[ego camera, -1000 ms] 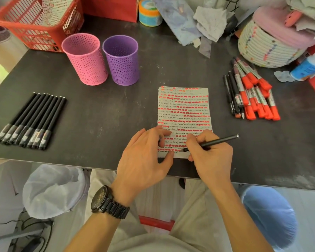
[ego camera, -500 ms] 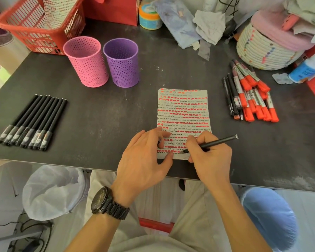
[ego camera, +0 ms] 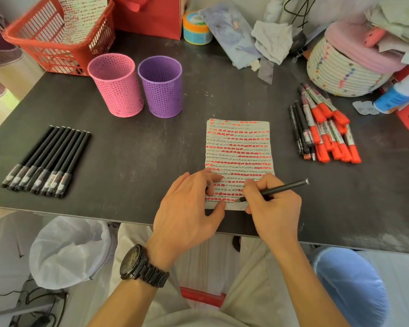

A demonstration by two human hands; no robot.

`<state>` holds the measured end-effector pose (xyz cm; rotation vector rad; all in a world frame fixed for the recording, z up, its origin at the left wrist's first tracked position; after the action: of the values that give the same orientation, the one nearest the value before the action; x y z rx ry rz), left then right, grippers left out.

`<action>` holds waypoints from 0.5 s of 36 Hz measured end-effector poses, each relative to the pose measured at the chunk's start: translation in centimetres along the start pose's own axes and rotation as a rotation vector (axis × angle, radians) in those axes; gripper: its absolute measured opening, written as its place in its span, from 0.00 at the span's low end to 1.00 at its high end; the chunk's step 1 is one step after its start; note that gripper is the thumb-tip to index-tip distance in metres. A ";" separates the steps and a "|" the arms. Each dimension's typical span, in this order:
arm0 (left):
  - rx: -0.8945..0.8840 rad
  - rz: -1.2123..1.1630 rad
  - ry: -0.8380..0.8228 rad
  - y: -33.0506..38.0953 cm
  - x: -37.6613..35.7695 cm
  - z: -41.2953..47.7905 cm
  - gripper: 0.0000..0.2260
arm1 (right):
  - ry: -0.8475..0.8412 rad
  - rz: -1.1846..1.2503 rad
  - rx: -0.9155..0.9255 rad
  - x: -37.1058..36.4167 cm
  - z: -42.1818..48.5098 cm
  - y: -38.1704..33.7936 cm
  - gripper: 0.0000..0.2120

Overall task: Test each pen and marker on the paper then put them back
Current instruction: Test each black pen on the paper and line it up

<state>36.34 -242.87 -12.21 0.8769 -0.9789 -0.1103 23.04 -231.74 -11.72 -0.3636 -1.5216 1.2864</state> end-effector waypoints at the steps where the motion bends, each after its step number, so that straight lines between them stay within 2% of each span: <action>1: 0.004 -0.006 0.002 0.0 0.0 0.0 0.17 | 0.007 -0.005 0.004 0.0 0.0 -0.1 0.13; 7: 0.039 -0.018 -0.023 -0.2 0.1 0.0 0.17 | 0.084 0.188 -0.081 0.8 0.4 -0.5 0.16; 9: 0.066 -0.044 -0.051 -0.2 0.2 0.0 0.20 | 0.075 0.233 -0.092 0.9 0.4 -0.6 0.14; 10: 0.086 -0.064 -0.056 -0.2 0.3 0.0 0.17 | 0.064 0.256 -0.090 0.9 0.3 -0.7 0.12; 12: 0.136 -0.149 -0.052 -0.5 0.6 0.0 0.11 | 0.038 0.310 -0.083 1.0 0.3 -0.6 0.10; 16: 0.275 -0.469 0.014 -1.2 1.0 0.1 0.10 | -0.047 0.480 -0.085 1.2 0.4 -0.2 0.08; 18: 0.321 -0.555 0.030 -1.4 1.4 0.1 0.11 | -0.085 0.546 -0.071 1.3 0.4 -0.1 0.09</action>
<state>37.48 -244.42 -12.22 1.4285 -0.7118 -0.4194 22.18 -230.96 -10.93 -0.8214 -1.6013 1.6845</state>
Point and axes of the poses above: each hand's wrist, its own z-axis towards the middle knuckle, its own x-axis out of the back of the hand, y = z × x, the point moved 3 cm from there along z, towards the middle knuckle, and after that the axes turned 7 degrees about -z, right-handed, at the moved point
